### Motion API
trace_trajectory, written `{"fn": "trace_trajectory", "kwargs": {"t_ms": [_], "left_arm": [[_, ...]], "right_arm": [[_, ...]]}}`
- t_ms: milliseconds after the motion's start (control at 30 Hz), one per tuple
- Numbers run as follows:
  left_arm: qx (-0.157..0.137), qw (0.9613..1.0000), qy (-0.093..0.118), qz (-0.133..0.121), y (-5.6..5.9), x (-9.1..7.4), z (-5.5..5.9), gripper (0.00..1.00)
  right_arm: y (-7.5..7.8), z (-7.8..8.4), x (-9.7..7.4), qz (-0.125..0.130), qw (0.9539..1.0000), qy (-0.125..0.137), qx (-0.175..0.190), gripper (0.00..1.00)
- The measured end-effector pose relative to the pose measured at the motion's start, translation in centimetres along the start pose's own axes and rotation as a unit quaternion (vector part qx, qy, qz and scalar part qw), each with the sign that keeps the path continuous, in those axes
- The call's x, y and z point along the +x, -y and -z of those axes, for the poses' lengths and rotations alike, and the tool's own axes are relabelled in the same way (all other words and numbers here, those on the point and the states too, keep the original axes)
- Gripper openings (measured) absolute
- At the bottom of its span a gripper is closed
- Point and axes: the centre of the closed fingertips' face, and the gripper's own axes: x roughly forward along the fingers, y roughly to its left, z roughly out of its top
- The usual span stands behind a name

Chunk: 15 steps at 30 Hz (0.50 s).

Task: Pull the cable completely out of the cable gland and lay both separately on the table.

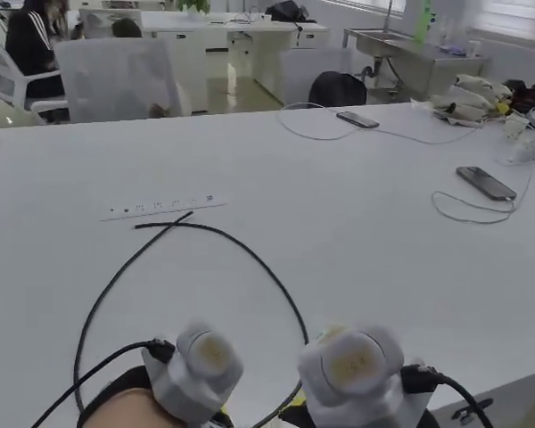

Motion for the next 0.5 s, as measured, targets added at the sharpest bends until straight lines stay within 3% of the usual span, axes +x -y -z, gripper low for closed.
{"fn": "trace_trajectory", "kwargs": {"t_ms": [233, 333, 500], "left_arm": [[-0.015, 0.9996, 0.021, -0.006, 0.0, -4.2, 0.2, 0.17], [-0.024, 0.9991, 0.032, -0.009, 0.7, -6.2, 0.4, 0.16], [-0.014, 0.9991, 0.037, -0.014, 1.9, -8.5, 1.1, 0.16]], "right_arm": [[-0.2, 0.1, 0.0, -0.005, 1.0000, -0.003, -0.004, 0.27], [-0.2, 0.2, 0.0, -0.005, 0.9999, -0.007, -0.007, 0.28], [-0.6, 0.3, 0.1, -0.015, 0.9993, -0.017, -0.028, 0.30]]}}
